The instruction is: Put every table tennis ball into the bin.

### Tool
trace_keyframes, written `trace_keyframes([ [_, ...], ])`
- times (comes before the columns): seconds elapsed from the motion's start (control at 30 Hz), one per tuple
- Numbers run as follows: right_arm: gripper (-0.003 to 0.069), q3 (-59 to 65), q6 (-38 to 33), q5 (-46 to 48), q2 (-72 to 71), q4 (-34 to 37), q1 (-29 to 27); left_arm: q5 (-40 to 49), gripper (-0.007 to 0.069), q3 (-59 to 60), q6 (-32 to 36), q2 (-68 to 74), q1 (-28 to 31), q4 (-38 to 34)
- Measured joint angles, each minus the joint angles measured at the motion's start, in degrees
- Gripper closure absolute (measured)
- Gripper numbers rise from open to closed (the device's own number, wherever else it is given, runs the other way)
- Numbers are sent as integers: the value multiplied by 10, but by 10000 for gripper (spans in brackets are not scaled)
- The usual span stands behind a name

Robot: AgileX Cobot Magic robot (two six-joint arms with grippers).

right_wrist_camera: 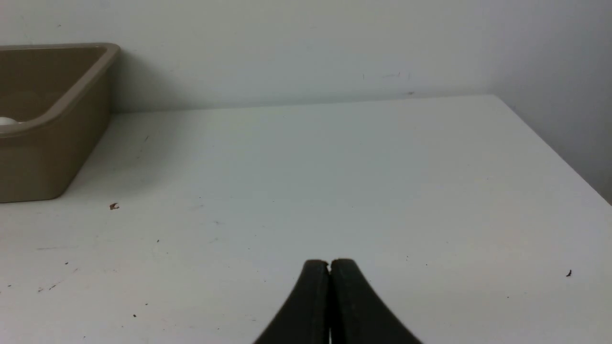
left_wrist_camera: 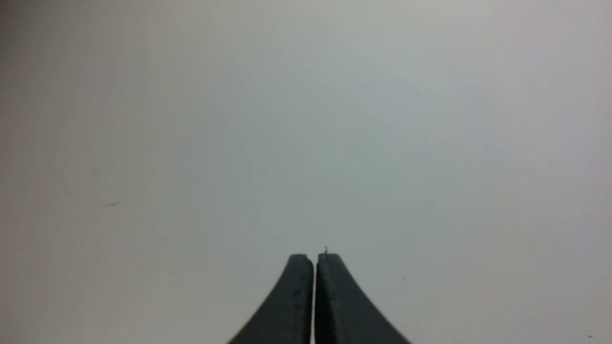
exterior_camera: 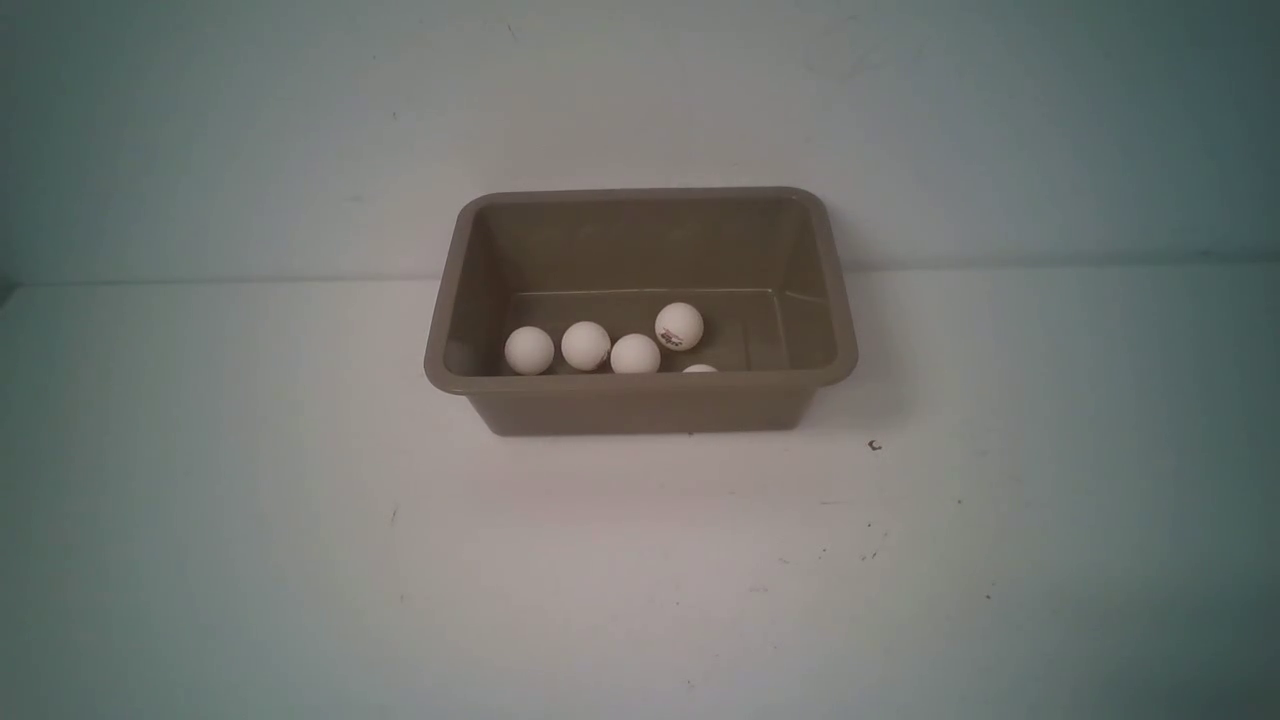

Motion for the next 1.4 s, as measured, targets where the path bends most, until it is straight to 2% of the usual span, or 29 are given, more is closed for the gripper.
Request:
trace_keyframes([
  [0.27, 675, 0, 0, 0, 0, 0, 0, -2, 629, -9, 14, 0, 0, 8],
  [0.37, 675, 0, 0, 0, 0, 0, 0, -2, 629, -24, 38, 0, 0, 58],
  [0.43, 675, 0, 0, 0, 0, 0, 0, -1, 629, -52, 62, 0, 1, 138],
  [0.47, 675, 0, 0, 0, 0, 0, 0, -1, 629, -52, 63, 0, 1, 138],
  [0.53, 675, 0, 0, 0, 0, 0, 0, 0, 629, -71, 67, 0, 1, 183],
  [0.63, 675, 0, 0, 0, 0, 0, 0, 8, 629, -94, 43, -1, 1, 218],
  [0.83, 675, 0, 0, 0, 0, 0, 0, 48, 629, -100, -47, -3, 1, 232],
  [1.13, 675, 0, 0, 0, 0, 0, 0, 49, 629, -100, -58, -3, 1, 248],
  [1.2, 675, 0, 0, 0, 0, 0, 0, 51, 629, -100, -67, -3, 1, 315],
  [1.27, 675, 0, 0, 0, 0, 0, 0, 62, 629, -100, -99, -3, 1, 428],
  [1.33, 675, 0, 0, 0, 0, 0, 0, 71, 629, -100, -146, -3, 1, 528],
  [1.4, 675, 0, 0, 0, 0, 0, 0, 85, 629, -100, -241, -3, 1, 662],
])
